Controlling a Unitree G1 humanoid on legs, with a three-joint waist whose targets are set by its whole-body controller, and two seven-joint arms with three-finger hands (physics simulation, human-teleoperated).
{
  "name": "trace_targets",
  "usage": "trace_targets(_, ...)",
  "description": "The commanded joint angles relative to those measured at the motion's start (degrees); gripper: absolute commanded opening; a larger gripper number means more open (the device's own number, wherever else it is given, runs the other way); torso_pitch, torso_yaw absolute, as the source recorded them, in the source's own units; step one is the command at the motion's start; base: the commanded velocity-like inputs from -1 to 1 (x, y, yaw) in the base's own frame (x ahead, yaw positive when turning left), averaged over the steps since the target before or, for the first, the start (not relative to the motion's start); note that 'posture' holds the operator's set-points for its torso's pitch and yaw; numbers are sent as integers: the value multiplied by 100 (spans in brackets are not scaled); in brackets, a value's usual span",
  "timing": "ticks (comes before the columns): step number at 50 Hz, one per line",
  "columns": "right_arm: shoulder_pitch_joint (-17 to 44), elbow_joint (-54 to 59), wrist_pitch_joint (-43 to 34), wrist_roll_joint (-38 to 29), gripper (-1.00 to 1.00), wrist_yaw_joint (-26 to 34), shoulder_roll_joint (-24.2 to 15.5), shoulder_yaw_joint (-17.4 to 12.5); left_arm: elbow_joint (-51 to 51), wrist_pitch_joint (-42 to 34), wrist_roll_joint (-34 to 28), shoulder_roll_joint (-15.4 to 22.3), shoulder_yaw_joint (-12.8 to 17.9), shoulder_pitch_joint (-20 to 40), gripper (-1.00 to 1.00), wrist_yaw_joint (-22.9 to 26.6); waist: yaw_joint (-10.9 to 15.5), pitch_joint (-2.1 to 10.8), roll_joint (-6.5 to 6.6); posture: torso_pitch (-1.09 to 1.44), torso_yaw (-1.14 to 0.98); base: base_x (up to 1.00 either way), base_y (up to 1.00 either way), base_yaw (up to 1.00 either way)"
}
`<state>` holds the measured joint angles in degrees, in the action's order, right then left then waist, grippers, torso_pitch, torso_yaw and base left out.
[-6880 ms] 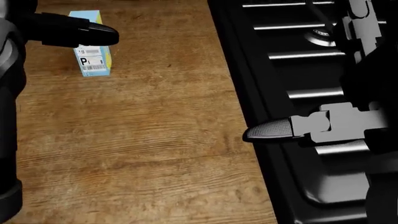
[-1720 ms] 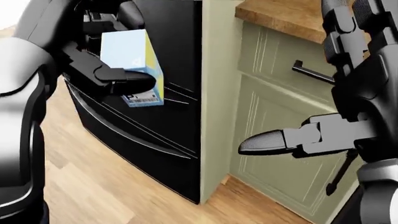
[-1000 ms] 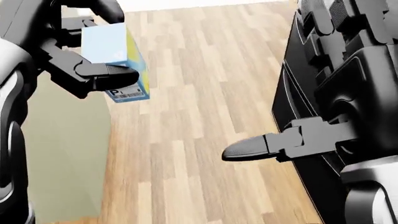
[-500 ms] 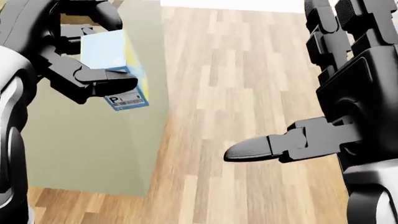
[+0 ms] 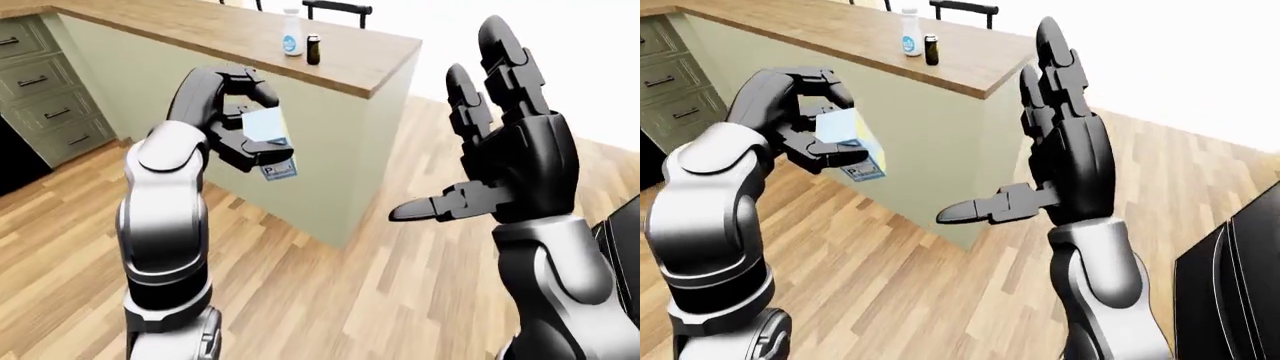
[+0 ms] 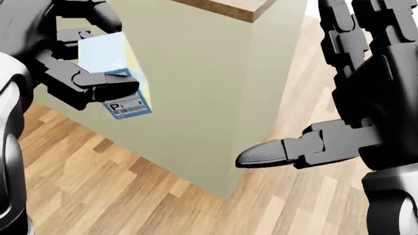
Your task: Move the drinks to the dining counter.
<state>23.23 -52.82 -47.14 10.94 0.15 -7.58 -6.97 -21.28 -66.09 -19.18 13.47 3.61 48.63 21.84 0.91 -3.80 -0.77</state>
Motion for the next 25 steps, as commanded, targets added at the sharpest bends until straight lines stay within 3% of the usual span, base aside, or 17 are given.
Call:
trace_targets(1,111,-134,212,-18,100,-89,-50,-87,-294,280,125,-13,-57,323,-100,49,-35,190,94,0,0,27,-5,0)
trace_targets(4,113,-143,218,23,100,-108,-76,-108,-295,273,125,-5,-60,338,-100,54,5,62,15,0,0,43,-9,0)
trace_targets(8,143,-184,164,62,100,-144,-102,-93,-306,239,125,6,-46,372,-100,58,88,104,-154,0,0,54,-10,0)
trace_targets(10,129,-198,158,58,100,-141,-119,-74,-313,278,136,-4,-36,319,-100,41,105,175,-391,0,0,56,-9,0)
trace_targets(11,140,-206,145,62,100,-144,-121,-77,-305,293,143,-9,-31,307,-100,33,85,266,-619,0,0,55,-10,0)
trace_targets(12,150,-202,147,64,100,-146,-123,-82,-307,298,149,-9,-33,302,-100,31,63,82,-313,0,0,56,-10,0)
trace_targets(13,152,-197,152,66,100,-147,-122,-83,-310,293,151,-8,-35,304,-100,31,103,98,-394,0,0,55,-9,0)
trace_targets(14,164,-209,133,70,100,-159,-121,-86,-310,283,158,0,-25,318,-100,35,61,149,-377,0,0,56,-9,0)
trace_targets(19,232,-216,74,98,100,-177,-152,-123,-323,240,155,38,-33,368,-100,35,-21,161,-140,0,0,56,-10,0)
trace_targets(21,248,-210,74,108,100,-189,-166,-127,-364,160,140,51,-57,438,-100,51,-82,208,-15,0,0,55,-10,0)
trace_targets(23,274,-191,70,130,100,-190,-183,-153,-371,111,125,81,-71,507,-100,91,-108,264,190,0,0,56,-10,0)
trace_targets(24,356,-219,-29,162,100,-217,-202,-177,-369,34,117,111,-56,614,-100,119,-102,222,281,0,0,56,-9,0)
trace_targets(25,411,-228,-75,188,100,-235,-220,-196,-370,-27,107,141,-58,702,-100,144,-58,186,167,0,0,55,-5,0)
